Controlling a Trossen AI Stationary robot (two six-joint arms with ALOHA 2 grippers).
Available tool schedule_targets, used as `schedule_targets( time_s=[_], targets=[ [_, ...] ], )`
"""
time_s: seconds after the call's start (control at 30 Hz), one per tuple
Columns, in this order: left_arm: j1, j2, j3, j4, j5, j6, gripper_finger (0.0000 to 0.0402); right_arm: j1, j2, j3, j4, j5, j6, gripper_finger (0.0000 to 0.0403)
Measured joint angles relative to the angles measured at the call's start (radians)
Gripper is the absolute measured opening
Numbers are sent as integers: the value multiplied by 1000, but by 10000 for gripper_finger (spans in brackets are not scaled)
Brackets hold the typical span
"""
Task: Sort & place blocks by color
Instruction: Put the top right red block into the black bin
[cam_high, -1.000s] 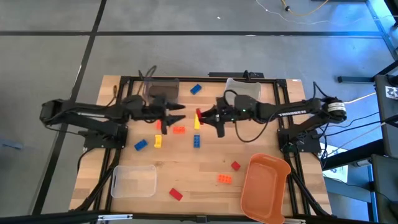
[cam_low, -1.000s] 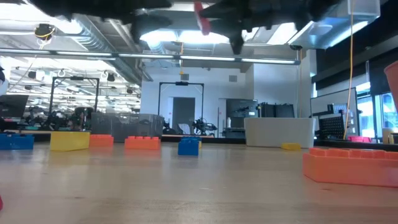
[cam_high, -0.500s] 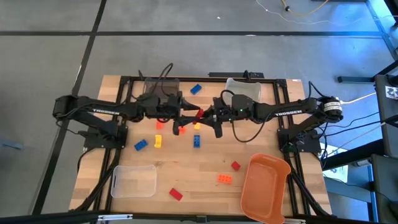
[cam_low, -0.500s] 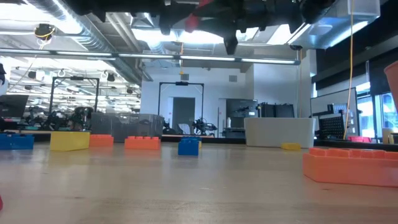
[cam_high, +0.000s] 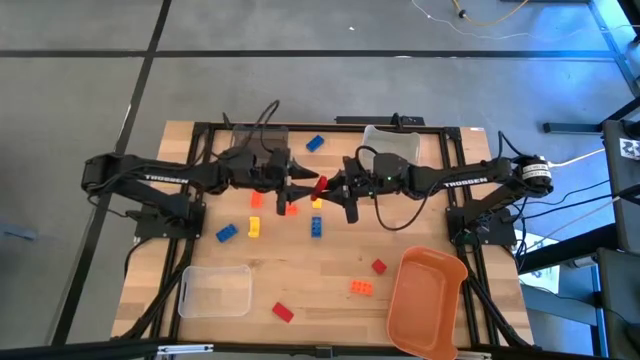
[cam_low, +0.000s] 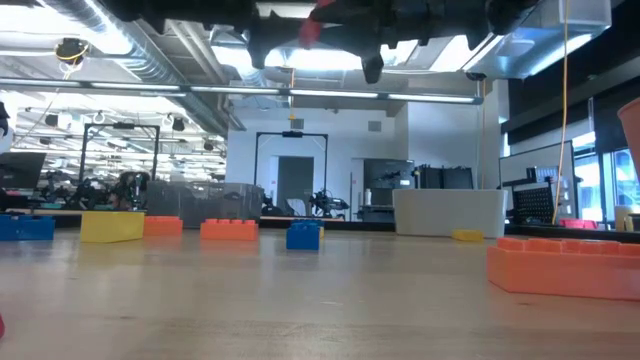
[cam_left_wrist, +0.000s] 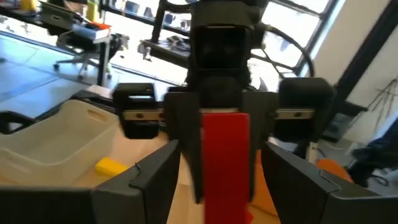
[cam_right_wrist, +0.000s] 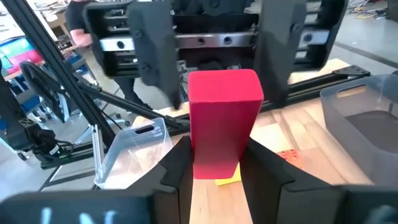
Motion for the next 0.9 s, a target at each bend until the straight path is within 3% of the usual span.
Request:
schedule_targets(
  time_s=[0.43, 0.6, 0.73, 0.9],
  targets=[
    [-7, 113, 76, 30, -4, -9, 218, -1, 10, 0, -23, 0, 1, 102],
    [-7, 112, 79, -43, -3, -7, 209, -1, 10, 0, -50, 0, 3, 102],
    [-7, 110, 79, -70, -4, -7, 186, -1, 10, 0, -51, 1, 2, 102],
    [-6, 109, 79, -71, -1, -6, 119, -1, 10, 0, -51, 2, 3, 102]
  ],
)
